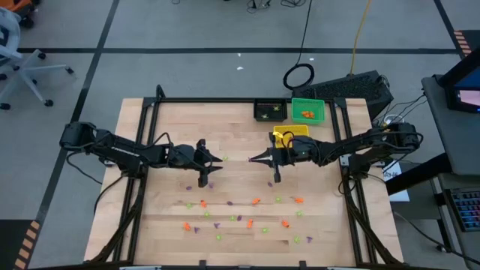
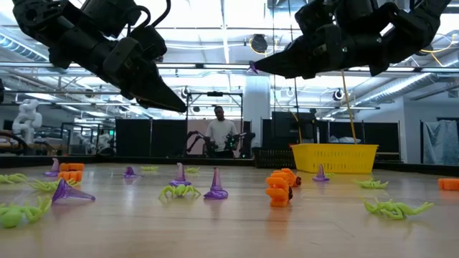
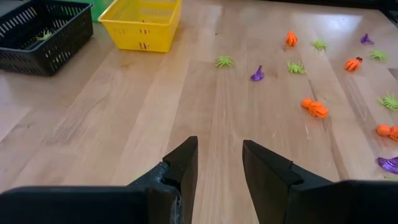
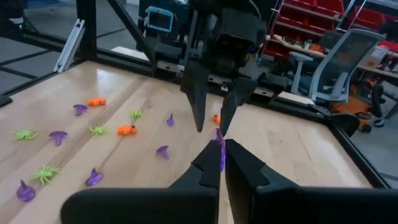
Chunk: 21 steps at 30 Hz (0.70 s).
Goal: Sort Halloween decoration
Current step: Put the violet witch hat toy into the yellow basket
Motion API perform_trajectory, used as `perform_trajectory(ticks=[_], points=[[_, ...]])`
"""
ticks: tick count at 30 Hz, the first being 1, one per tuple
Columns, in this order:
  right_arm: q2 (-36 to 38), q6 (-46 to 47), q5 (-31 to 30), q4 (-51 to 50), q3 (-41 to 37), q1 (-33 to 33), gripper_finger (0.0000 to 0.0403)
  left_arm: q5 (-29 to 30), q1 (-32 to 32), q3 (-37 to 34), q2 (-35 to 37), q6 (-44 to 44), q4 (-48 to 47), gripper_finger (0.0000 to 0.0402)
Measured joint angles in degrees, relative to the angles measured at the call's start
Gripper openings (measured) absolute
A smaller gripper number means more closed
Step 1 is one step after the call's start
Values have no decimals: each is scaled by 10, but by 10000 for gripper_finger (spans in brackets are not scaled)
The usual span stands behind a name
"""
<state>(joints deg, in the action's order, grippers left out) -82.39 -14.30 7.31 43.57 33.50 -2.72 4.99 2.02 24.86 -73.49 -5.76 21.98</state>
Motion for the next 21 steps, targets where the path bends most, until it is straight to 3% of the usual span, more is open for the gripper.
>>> perform_trajectory(ticks=[4,15,21], points=[[0,-13,0,-2,0,0,0,0,0,0,0,0,0,128],[0,-197,0,-21,0,-3,0,0,0,0,0,0,0,128],[0,-209,0,-21,0,-3,0,0,0,0,0,0,0,128]])
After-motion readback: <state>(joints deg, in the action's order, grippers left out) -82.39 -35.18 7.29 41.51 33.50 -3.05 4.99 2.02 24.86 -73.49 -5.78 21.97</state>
